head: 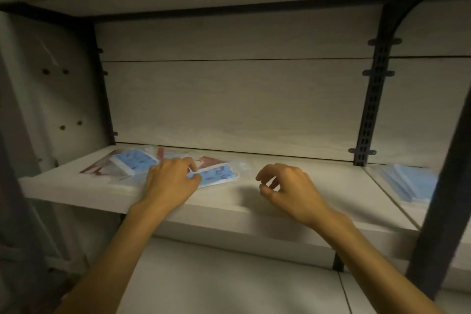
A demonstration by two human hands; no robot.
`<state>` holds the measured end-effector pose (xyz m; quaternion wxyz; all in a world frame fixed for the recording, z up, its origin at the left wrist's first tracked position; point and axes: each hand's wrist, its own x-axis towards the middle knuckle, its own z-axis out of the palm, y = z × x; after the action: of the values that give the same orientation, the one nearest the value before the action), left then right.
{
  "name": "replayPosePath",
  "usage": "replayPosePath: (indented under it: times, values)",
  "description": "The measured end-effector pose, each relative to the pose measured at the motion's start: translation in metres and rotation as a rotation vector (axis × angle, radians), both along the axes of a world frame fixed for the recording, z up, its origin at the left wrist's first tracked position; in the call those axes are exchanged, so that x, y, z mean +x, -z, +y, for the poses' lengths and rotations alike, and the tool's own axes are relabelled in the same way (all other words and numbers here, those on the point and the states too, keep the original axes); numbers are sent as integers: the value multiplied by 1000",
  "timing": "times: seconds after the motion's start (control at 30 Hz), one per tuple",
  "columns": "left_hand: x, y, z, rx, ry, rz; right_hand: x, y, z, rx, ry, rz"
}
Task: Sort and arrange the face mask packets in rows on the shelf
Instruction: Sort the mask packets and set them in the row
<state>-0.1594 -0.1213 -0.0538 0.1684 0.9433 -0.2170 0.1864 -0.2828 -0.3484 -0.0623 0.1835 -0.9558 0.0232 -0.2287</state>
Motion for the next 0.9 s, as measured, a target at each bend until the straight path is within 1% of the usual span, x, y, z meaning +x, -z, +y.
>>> replayPosePath:
  times: [0.17, 0.27, 0.47, 0.57, 0.67, 0.73, 0.83, 0.9]
  values:
    - [46, 7, 21, 147, -60, 130, 38, -2, 37, 81, 18, 47]
    - [60, 14, 22, 158, -30, 162, 57, -1, 51, 78, 66, 84]
    - [69, 16, 29, 129, 39, 81, 87, -1, 65, 38, 132, 115]
    - [75, 10, 36, 134, 46, 12, 97, 0, 67, 22, 158, 111]
    - [79, 1, 43, 99, 53, -29, 106, 5, 66, 22, 175, 116]
    - [83, -6, 48, 40, 48, -46, 110, 10, 65, 23, 189, 124]
    - [92, -20, 59, -202, 141, -42, 117, 12, 62, 19, 201, 126]
    - [101, -31, 66, -456, 257, 103, 120, 10, 61, 10, 206, 139]
